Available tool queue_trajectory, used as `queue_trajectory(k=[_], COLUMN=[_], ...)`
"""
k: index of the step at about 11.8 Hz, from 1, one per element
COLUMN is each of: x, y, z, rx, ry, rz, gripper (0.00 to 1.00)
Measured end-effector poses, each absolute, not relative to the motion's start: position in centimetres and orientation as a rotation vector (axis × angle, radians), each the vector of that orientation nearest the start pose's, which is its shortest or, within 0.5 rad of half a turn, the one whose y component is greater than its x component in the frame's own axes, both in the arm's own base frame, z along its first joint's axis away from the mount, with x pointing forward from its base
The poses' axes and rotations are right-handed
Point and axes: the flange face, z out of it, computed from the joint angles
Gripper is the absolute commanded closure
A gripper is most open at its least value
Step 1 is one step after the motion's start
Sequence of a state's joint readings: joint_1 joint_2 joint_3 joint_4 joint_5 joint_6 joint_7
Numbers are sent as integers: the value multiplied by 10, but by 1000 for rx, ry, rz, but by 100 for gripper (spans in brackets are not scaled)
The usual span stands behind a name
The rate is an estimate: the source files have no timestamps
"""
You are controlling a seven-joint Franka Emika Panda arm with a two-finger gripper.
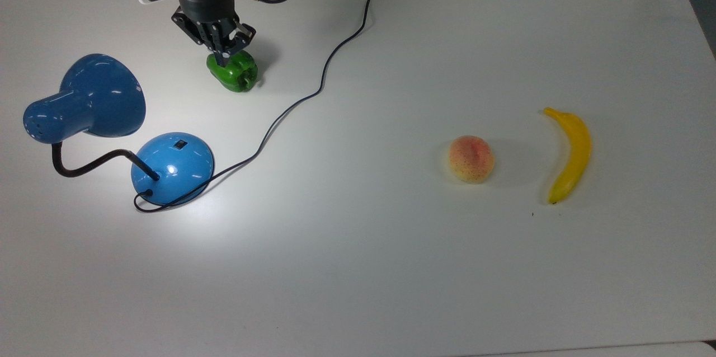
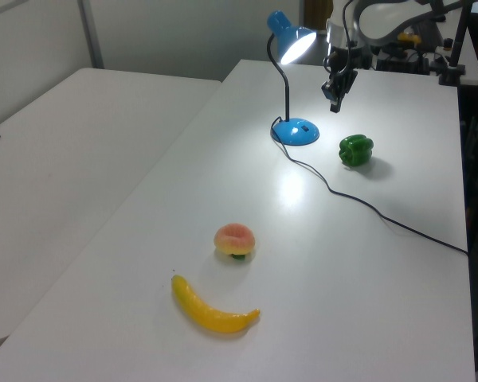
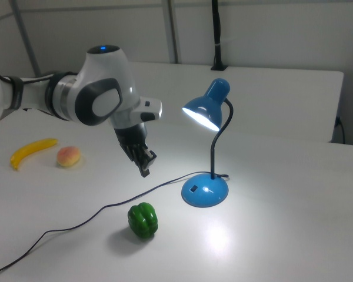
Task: Turn off lamp
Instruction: 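Move the gripper toward the blue lamp base, passing over the green pepper, then lower the gripper and press the switch on the blue lamp base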
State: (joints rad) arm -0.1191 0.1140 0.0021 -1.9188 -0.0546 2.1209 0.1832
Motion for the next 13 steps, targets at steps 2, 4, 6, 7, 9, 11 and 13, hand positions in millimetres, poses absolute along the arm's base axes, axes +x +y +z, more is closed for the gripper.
queue_trajectory(k=[2, 4, 6, 7, 9, 11, 13], x=[596, 602, 608, 611, 615, 618, 622], y=[-74, -81, -90, -95, -105, -111, -118], z=[425, 410, 395, 389, 378, 368, 357], rx=[-3147, -3139, -3133, -3130, -3123, -3118, -3121], ry=[459, 485, 504, 514, 534, 547, 548], rz=[-158, -193, -228, -245, -275, -301, -343], gripper=[100, 100, 100, 100, 100, 100, 100])
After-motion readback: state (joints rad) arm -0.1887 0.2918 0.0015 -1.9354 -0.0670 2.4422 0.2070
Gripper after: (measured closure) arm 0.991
